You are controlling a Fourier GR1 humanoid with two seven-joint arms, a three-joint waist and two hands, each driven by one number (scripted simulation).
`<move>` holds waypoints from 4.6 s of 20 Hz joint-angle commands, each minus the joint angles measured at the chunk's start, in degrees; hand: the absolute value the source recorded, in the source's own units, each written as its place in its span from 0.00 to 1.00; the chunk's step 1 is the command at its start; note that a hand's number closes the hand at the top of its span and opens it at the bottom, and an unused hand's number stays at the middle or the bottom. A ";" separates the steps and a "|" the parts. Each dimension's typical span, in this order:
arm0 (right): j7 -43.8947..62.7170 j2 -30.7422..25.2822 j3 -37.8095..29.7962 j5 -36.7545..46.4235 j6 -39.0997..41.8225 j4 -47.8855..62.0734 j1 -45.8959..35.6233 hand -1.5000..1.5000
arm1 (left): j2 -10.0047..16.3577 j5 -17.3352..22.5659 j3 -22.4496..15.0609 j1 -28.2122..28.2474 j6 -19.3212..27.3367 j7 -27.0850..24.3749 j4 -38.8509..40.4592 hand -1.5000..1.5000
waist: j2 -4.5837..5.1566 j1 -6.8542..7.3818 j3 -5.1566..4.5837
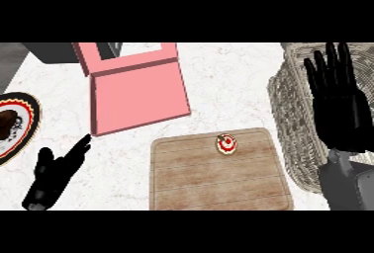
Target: Pick the cupcake from the cutting board and place it in the basket
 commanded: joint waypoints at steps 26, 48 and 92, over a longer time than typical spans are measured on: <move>47.96 -2.64 23.95 77.91 -7.59 12.36 -8.95 0.00 | -2.15 -6.31 4.33 -11.98 2.34 -11.46 -9.56 0.50 | -1.21 -0.73 -0.90; 84.96 2.26 23.75 62.67 37.80 -20.51 -12.66 0.00 | -3.62 -6.78 3.93 -9.84 0.51 -11.79 -11.92 0.50 | -0.21 0.73 -0.30; 60.78 12.33 25.08 84.78 21.28 -3.27 2.69 0.00 | -15.97 -18.89 13.46 -11.80 -9.31 -9.50 -11.25 0.50 | 0.65 2.18 -0.14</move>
